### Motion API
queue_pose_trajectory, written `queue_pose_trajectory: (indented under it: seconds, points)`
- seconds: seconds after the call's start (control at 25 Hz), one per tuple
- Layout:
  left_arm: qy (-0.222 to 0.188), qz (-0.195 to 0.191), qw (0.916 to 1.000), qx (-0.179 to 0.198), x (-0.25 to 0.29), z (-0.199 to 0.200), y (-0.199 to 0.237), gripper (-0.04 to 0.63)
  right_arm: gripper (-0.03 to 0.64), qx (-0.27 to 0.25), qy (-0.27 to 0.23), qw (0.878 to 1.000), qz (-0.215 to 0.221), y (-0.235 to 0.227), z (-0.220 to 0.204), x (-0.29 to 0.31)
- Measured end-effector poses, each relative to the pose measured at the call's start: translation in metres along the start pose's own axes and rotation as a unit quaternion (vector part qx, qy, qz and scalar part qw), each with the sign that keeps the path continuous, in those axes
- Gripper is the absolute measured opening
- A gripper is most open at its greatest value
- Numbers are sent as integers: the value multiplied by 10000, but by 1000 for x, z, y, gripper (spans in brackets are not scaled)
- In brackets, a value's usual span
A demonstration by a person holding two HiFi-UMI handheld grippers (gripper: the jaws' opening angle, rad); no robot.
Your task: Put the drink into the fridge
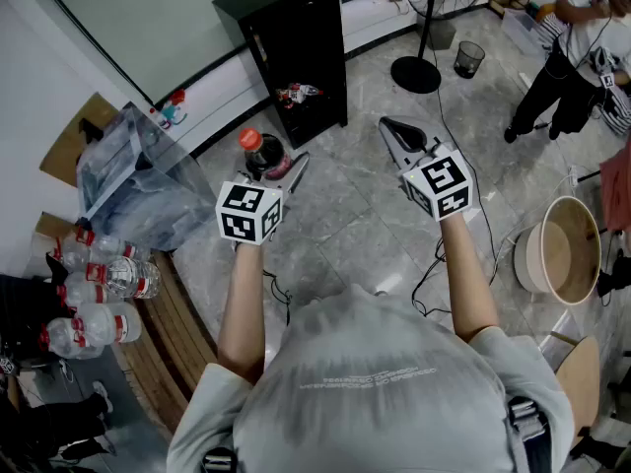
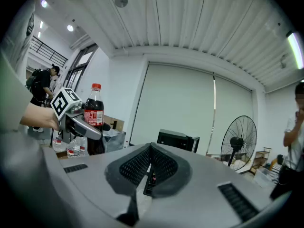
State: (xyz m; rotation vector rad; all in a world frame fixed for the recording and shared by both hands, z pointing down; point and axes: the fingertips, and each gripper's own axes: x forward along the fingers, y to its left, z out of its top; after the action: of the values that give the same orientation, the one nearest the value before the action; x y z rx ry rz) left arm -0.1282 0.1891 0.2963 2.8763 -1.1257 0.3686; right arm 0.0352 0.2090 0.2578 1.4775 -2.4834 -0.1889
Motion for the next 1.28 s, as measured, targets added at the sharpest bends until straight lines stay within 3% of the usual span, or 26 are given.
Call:
queue_pose_trajectory:
  seconds: [0.44,0.72,1.04,1.28]
  points:
    - [128,231,9995,-166,33,-4,-38,307,2,98,-53,9999,118,-47,-26,-24]
    - [310,421,9984,-221,55,-9,-53,307,2,591,-6,9976,351,-76,-49,-28]
    - [389,476,9975,-341,105,-12,-13,307,2,410,149,9981,437,-102,-63,25]
    - [452,462,9971,-402,172,-15,44,307,0,297,167,9985,425,-142,-65,100]
